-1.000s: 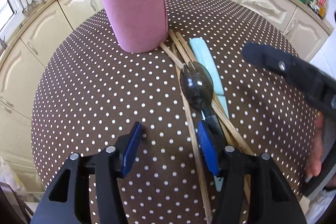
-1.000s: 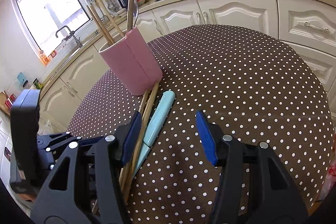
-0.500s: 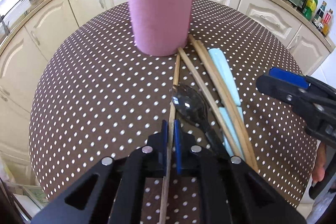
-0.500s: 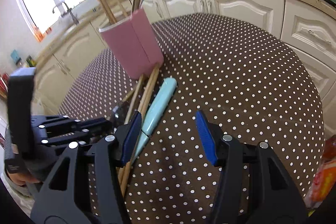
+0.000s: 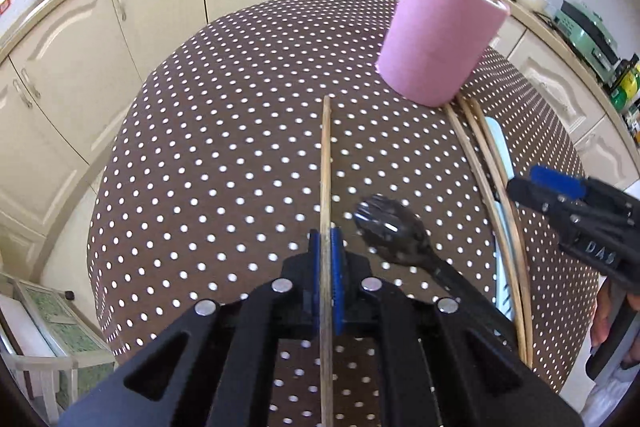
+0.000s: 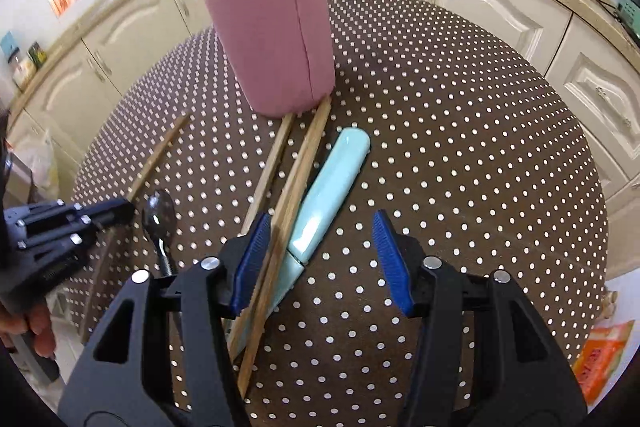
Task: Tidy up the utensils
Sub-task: 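Grasp a chopstick with the left tool while the right tool grasps another chopstick, then lift both chopsticks and lower them into the pink cup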
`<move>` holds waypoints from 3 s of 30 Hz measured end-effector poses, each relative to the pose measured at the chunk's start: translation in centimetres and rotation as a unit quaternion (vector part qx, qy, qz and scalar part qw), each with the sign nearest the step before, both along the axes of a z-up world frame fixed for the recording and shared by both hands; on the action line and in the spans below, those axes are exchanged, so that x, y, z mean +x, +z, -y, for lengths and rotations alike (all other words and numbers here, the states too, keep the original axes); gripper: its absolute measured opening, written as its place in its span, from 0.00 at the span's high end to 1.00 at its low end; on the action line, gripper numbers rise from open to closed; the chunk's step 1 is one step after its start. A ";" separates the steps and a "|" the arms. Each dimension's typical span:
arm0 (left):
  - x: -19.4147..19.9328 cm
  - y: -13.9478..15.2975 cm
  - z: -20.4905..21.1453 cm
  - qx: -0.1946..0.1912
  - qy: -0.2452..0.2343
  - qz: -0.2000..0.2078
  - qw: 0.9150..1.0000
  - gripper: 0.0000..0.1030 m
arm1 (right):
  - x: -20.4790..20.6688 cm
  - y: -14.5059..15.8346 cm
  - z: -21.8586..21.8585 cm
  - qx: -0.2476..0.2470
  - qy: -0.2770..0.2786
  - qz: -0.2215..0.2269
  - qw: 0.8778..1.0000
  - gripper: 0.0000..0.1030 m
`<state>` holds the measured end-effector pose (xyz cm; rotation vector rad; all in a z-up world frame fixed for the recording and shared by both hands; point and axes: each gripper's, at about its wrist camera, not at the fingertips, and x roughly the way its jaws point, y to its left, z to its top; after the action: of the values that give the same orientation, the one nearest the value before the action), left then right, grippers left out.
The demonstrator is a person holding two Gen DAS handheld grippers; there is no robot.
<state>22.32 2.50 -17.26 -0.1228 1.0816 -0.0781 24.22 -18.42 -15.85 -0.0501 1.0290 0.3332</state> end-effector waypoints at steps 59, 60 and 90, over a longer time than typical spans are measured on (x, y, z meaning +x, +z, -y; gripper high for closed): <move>0.4 13.7 2.3 -0.141 -0.073 0.313 0.936 0.95 | 0.5 13.7 5.8 0.237 0.019 0.218 0.946 0.94; 0.6 14.2 2.5 -0.139 -0.071 0.326 0.932 0.95 | 0.7 13.8 5.5 0.235 0.019 0.232 0.944 0.94; 12.2 15.5 3.8 -0.108 0.001 0.483 0.869 0.95 | 8.3 13.6 1.3 0.246 -0.040 0.376 0.893 0.94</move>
<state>34.53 -1.28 -1.78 -0.2527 0.0602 -0.2323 32.51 -19.69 -2.22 0.3031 0.1559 0.4432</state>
